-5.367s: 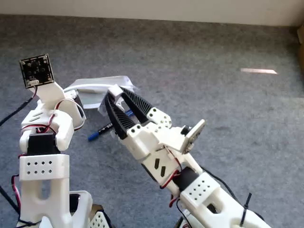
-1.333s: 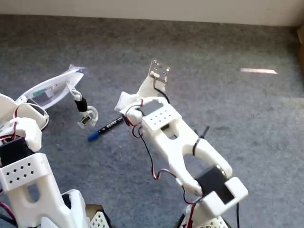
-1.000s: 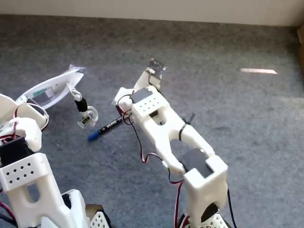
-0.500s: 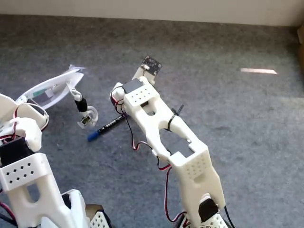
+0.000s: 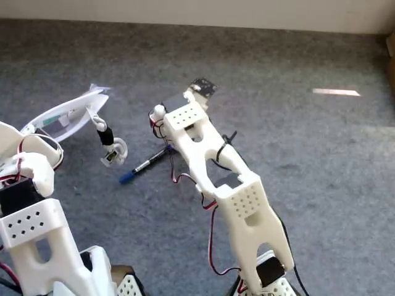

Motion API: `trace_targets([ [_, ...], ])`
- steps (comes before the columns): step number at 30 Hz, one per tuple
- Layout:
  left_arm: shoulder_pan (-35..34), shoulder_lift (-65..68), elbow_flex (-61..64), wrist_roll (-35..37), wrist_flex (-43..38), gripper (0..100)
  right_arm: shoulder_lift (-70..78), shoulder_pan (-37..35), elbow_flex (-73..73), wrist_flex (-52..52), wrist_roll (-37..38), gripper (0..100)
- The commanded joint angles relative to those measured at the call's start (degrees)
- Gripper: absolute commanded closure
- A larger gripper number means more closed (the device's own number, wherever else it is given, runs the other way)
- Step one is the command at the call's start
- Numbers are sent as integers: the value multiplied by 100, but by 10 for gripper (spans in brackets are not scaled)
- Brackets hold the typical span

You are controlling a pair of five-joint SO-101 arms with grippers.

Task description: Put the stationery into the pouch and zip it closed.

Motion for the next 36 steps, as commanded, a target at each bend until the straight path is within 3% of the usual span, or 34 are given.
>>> trace_targets([
  [1,75,-224,-303,26,-193,989,-57,110,-189,224,-70,869],
  [16,75,-224,-303,26,-193,989,-57,154,-171,330,-62,872],
  [21,75,-224,-303,26,-193,989,-101,189,-189,356,-44,994],
  [23,84,-224,-295,26,-193,989,-110,198,-207,462,70,987],
  [33,936,-233,-189,-352,-185,991,-92,338,-2018,1903,818,995],
  [36,1305,-233,-189,-747,-167,993,-66,462,-2448,2158,844,995],
])
